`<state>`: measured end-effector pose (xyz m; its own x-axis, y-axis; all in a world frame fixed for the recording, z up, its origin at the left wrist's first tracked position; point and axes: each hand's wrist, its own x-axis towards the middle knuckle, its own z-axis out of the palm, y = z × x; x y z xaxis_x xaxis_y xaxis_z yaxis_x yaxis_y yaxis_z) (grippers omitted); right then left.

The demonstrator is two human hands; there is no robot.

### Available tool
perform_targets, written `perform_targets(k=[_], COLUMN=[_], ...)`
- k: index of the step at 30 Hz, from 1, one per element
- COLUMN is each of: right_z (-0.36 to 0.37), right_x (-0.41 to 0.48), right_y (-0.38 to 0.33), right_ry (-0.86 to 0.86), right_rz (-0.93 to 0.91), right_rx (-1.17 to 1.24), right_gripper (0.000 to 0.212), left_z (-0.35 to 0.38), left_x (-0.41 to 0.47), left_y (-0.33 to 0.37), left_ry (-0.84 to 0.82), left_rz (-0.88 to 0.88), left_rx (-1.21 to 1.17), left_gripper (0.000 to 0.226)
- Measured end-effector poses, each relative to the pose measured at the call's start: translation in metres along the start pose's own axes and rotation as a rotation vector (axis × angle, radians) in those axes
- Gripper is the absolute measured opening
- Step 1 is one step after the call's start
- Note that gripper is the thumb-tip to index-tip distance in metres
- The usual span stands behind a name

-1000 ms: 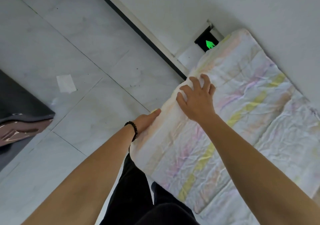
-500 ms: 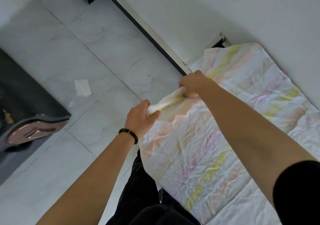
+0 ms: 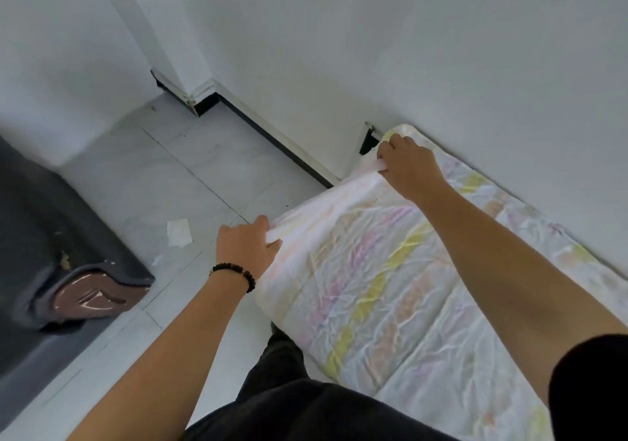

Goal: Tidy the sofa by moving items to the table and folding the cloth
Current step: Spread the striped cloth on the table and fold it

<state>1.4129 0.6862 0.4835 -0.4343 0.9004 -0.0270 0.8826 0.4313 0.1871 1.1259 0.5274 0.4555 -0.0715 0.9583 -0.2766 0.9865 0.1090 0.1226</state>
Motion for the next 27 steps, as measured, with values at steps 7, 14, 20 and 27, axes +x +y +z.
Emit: perform_targets(k=[7,14,20,27], right_z=[0.038,0.098,0.091,0.102], right_x=[-0.180,-0.296,-0.289,-0.293], right_y=[0.036,0.000,-0.049,-0.078], right_ry=[0.102,-0.384,-0.519,-0.394], right_rz=[0.361,0.514,0.780,1.003], right_rx=[0.313,0.622,1.004,1.347], right_gripper=[0.021,0.046,0.066,0.023], left_z=[0.040,0.115,0.124,0.120], left_x=[-0.146,-0.229,-0.266,-0.275], left_y=[0.073,0.116,0.115,0.104], left_ry=[0.036,-0.233,-0.165,-0.152], left_rz=[0.089,0.069,0.036,0.063], left_rx=[0.228,0.141,0.002,-0.030], left_gripper=[0.016,0.020,0.014,0.012])
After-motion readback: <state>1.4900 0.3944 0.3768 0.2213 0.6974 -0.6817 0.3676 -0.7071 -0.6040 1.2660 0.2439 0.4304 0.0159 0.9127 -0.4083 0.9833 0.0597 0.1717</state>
